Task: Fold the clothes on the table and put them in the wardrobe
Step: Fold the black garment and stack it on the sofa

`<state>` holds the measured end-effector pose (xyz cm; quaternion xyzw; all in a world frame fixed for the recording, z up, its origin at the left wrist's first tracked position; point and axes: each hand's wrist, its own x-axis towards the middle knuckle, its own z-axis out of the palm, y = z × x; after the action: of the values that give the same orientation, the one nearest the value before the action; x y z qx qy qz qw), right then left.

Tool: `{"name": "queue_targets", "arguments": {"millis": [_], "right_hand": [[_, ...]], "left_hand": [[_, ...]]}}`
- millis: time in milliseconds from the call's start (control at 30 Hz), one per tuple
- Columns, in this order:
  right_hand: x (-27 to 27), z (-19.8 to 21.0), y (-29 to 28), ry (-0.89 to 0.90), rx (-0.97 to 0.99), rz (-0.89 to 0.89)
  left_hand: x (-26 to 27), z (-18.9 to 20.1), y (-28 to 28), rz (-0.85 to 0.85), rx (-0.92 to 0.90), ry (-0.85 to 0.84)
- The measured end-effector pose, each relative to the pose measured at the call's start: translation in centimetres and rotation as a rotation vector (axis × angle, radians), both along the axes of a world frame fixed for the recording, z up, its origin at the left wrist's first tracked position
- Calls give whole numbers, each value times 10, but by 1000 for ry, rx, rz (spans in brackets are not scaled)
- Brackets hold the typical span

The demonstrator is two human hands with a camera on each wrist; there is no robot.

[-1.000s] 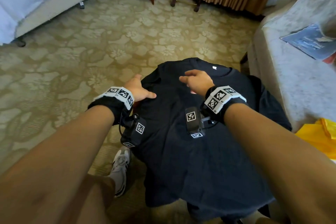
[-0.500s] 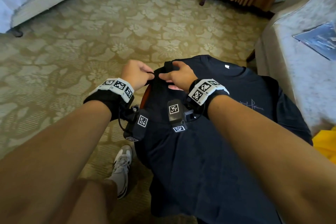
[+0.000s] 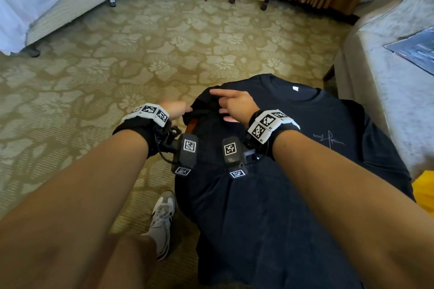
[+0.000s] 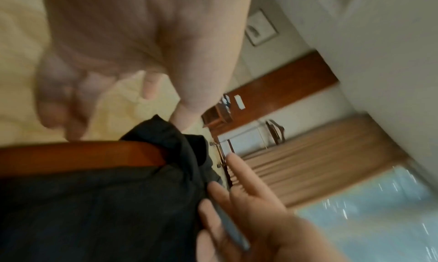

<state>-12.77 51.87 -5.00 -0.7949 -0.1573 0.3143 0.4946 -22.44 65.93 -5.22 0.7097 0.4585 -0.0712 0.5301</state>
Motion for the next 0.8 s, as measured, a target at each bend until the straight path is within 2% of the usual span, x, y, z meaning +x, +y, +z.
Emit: {"name": "queue_targets", "arguments": {"millis": [100, 167, 233, 400, 600, 667, 800], "right_hand": [[4, -7, 2, -72, 39, -10], [6, -10, 4, -75, 49, -26], [7, -11, 7, -57, 60, -54], [7, -8, 12, 20, 65, -112], [6, 7, 8, 120, 86, -167], [9, 16, 2, 196, 144, -186], [23, 32, -23, 376, 321, -104]], "left_hand": [[-1, -7, 4, 39, -187, -71], [-4, -12, 9, 83, -211, -28], [-4, -15, 11, 107, -251, -59], [0, -2, 14, 270, -256, -327], [6, 43, -11, 96, -108, -537], [9, 57, -27, 6, -108, -587], [20, 73, -66, -219, -140, -626]]}}
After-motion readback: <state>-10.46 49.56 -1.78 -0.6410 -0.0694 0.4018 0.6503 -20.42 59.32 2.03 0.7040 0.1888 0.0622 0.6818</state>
